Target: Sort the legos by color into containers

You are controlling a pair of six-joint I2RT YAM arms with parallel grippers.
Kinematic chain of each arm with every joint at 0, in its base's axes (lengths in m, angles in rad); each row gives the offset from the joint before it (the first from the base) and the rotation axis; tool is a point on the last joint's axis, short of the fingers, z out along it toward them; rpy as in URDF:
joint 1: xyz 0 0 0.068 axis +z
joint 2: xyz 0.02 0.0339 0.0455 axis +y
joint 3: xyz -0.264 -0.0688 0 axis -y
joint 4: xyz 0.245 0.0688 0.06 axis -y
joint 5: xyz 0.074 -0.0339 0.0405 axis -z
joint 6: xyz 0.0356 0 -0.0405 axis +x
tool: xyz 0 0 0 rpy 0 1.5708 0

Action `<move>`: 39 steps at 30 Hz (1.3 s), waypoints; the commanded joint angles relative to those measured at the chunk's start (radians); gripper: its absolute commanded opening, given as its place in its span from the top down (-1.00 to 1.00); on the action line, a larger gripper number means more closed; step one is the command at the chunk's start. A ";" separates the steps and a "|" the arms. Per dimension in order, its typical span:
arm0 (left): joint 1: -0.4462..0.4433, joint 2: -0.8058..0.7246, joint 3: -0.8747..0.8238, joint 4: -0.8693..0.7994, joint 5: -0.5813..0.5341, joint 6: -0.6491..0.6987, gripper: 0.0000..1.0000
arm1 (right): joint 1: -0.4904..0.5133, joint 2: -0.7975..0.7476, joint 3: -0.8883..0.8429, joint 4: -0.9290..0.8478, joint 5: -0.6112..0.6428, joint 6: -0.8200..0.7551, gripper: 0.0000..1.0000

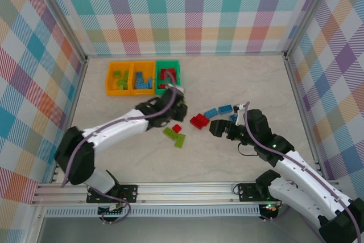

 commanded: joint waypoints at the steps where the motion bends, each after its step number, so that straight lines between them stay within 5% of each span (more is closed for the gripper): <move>1: 0.166 -0.043 0.029 -0.040 0.002 0.036 0.48 | -0.004 0.021 0.001 0.120 -0.089 -0.034 -0.99; 8: 0.529 0.070 0.145 -0.038 0.062 0.062 0.49 | -0.003 0.041 0.025 0.093 -0.071 -0.055 -1.00; 15: 0.709 0.330 0.373 -0.028 0.098 0.031 0.44 | -0.003 0.045 0.073 0.019 -0.081 -0.078 -0.99; 21: 0.771 0.557 0.609 -0.086 0.160 0.030 0.36 | -0.001 0.017 0.109 0.017 -0.120 -0.117 -0.99; 27: 0.778 0.608 0.655 -0.100 0.189 0.049 0.01 | -0.001 0.017 0.127 0.066 -0.109 -0.131 -0.99; 34: 0.778 0.445 0.470 -0.005 0.258 0.016 -0.08 | -0.001 0.087 0.138 0.140 -0.110 -0.135 -0.99; 39: 0.738 0.151 0.240 0.116 0.343 -0.052 -0.07 | -0.004 0.128 0.154 0.125 0.053 -0.137 -0.99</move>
